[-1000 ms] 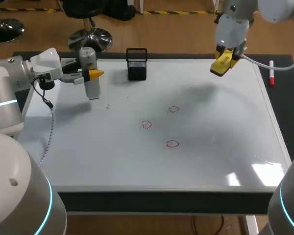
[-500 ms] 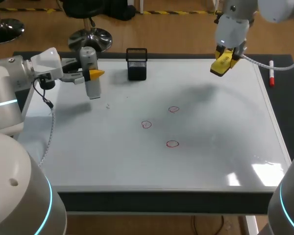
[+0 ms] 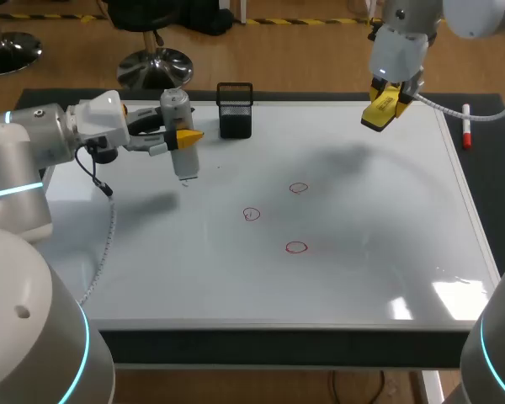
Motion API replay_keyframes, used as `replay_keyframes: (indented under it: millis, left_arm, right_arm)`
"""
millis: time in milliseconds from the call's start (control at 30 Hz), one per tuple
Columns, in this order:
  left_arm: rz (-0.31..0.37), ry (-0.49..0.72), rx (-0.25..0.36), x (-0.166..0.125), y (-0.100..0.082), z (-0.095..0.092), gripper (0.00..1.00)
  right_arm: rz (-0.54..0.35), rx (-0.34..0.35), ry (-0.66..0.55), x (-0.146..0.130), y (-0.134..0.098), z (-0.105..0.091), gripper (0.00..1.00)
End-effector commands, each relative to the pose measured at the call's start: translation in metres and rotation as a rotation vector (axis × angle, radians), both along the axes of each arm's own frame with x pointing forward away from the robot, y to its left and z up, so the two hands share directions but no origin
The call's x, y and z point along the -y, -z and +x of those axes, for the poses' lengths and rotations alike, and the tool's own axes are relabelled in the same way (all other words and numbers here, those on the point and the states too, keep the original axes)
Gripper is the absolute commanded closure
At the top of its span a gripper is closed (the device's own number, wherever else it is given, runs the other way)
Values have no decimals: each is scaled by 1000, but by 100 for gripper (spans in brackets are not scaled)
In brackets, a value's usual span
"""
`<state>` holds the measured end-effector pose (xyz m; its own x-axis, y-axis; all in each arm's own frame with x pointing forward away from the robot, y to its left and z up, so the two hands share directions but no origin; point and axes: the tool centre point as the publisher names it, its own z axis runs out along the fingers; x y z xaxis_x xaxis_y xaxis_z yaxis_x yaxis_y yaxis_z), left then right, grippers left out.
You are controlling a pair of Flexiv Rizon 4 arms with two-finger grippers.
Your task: Pick up the inspection probe, press it on each red-marked spot on the whiteboard one by one, put down the probe, pick up the eraser, and wipe off all the red marks.
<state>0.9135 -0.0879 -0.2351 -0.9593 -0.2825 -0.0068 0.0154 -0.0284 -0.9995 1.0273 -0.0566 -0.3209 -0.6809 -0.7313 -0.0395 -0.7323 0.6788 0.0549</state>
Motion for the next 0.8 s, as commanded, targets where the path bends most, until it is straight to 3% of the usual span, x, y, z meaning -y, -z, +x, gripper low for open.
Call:
replay_keyframes:
  millis: [33, 333, 800]
  left_arm:
    - [-9, -15, 14, 8, -5, -14, 100]
    - [4, 17, 28, 27, -10, -29, 100]
    - [-35, 58, 24, 63, 6, -51, 100]
  right_arm:
    - [-2, 1, -2, 1, -1, 0, 100]
    - [-2, 1, -2, 1, -1, 0, 100]
    - [-2, 1, -2, 1, -1, 0, 100]
